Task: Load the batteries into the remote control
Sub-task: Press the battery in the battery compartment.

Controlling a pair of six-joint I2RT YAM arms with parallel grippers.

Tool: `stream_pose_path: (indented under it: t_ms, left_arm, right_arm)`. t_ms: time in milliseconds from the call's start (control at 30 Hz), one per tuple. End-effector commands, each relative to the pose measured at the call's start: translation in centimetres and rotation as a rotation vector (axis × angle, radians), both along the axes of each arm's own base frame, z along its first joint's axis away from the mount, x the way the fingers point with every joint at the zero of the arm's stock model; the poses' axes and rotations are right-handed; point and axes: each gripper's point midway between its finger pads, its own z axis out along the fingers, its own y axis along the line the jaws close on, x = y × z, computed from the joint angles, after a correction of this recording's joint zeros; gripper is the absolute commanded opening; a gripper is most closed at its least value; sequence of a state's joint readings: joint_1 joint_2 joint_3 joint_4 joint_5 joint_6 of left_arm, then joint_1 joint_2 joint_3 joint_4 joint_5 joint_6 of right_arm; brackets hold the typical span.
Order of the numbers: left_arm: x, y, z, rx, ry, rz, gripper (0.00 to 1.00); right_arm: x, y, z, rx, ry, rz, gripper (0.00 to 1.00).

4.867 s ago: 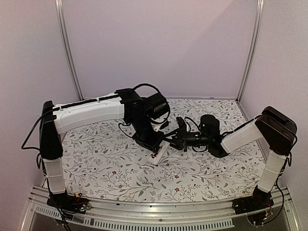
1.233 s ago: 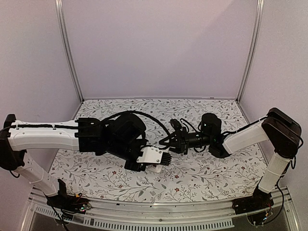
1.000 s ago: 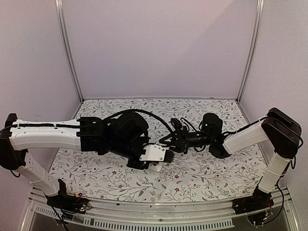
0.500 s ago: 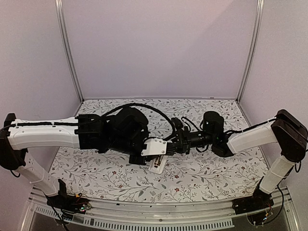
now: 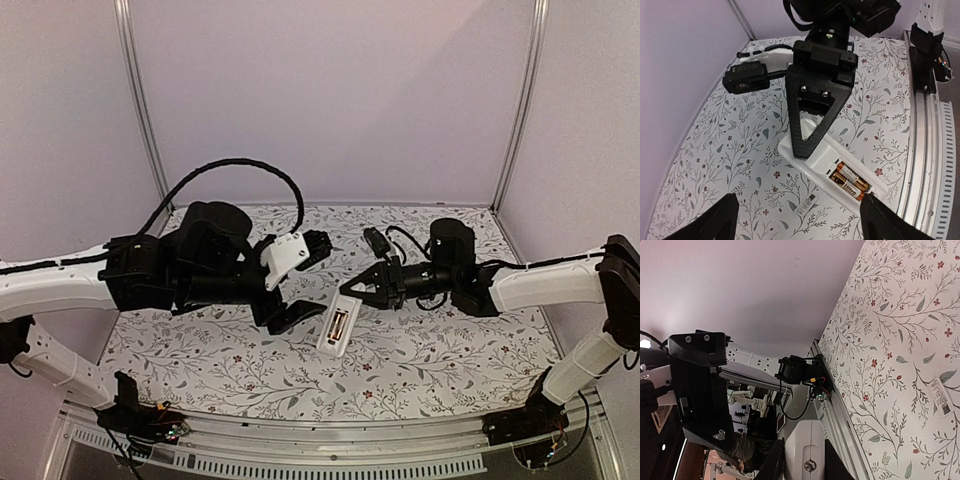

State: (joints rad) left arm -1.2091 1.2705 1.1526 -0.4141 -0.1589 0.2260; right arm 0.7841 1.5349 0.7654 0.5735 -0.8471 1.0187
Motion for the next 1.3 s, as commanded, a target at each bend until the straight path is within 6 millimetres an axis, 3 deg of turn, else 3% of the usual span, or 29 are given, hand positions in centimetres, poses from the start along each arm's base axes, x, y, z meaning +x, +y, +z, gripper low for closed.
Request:
stream_pose_path:
  t_ms: [0,133,500,733,833,967,1133,1267]
  left_arm:
    - [0.5,0.0,-1.5,-0.154,0.23,0.167,0.86]
    - [0.1,-1.0,-2.7,-0.221,0.347,0.194,0.86]
    - [0.5,-3.5,-6.4,-0.149,0.452,0.221,0.67]
    - [1.6,-3.0,-7.9,-0.12,0.464,0.286,0.5]
    - [1.9,-2.8,-9.0,-0.081,0.467,0.307,0.49]
    - [2.1,-2.7,-9.1,-0.063,0.464,0.301,0.55]
    - [2.1,-2.4,-6.0,-0.096,0.453,0.175,0.78]
    - [1.7,-0.4,-4.7,-0.075,0.415,0.041,0.86]
  right_arm:
    - [0.5,-0.6,2.8,0.022,-0.119,-0.04,0.0]
    - [0.5,-0.8,3.4,0.007,-0.155,-0.046,0.0]
    - [0.6,-0.9,4.0,0.002,-0.171,-0.054,0.0]
    - [0.3,-1.1,4.6,0.016,-0.183,-0.048,0.0]
    - [0.2,-1.2,5.1,0.024,-0.191,-0.052,0.0]
    - [0.5,-1.6,4.6,0.014,-0.184,-0.069,0.0]
    - [2.0,-3.1,2.7,-0.022,-0.146,-0.128,0.0]
    - [3.3,-5.3,1.2,-0.049,-0.13,-0.197,0.0]
